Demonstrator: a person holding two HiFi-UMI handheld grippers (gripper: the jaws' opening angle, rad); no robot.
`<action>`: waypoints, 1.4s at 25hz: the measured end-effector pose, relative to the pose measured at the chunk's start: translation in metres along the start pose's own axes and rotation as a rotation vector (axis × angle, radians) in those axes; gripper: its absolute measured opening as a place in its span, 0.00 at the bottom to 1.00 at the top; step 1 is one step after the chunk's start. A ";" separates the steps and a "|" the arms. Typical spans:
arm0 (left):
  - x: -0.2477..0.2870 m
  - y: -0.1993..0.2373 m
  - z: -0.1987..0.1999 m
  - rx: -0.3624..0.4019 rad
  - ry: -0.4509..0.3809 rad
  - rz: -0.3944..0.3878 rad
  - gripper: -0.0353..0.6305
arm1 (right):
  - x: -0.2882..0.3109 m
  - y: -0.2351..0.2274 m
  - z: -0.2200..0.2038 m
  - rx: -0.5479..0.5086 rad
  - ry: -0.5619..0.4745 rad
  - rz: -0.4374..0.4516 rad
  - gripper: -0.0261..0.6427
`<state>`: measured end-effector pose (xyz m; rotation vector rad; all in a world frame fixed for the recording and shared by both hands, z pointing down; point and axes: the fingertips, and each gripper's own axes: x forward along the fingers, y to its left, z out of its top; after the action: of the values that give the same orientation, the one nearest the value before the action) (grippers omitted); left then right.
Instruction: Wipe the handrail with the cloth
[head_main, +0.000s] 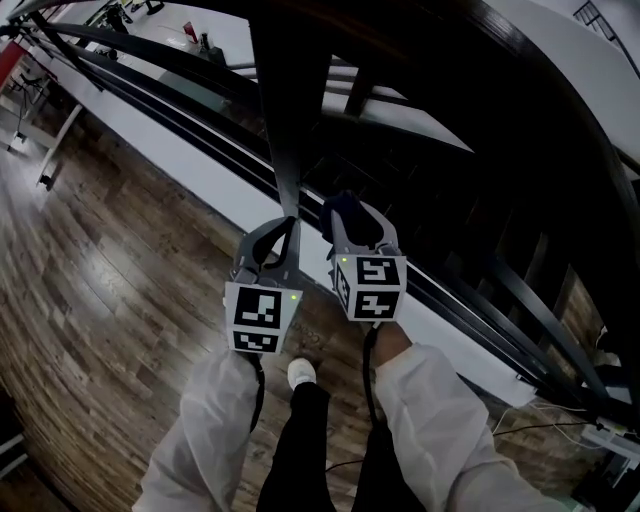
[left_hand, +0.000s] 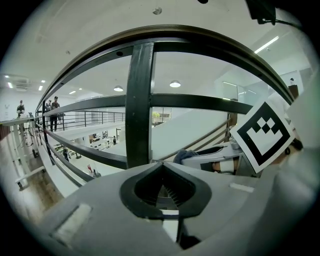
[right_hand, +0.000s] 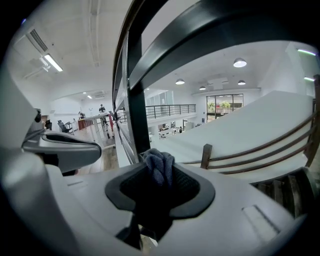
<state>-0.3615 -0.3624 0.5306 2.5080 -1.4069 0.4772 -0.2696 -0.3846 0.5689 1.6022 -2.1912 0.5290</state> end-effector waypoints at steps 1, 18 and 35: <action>0.000 -0.006 -0.001 0.002 0.004 -0.005 0.05 | -0.005 -0.004 -0.002 0.003 -0.002 -0.003 0.23; 0.012 -0.149 -0.005 0.063 0.030 -0.161 0.05 | -0.110 -0.091 -0.053 0.054 -0.034 -0.115 0.23; 0.021 -0.302 0.002 0.143 0.043 -0.338 0.05 | -0.229 -0.194 -0.111 0.163 -0.022 -0.277 0.23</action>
<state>-0.0919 -0.2238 0.5255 2.7552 -0.9337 0.5755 -0.0103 -0.1963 0.5640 1.9655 -1.9370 0.6200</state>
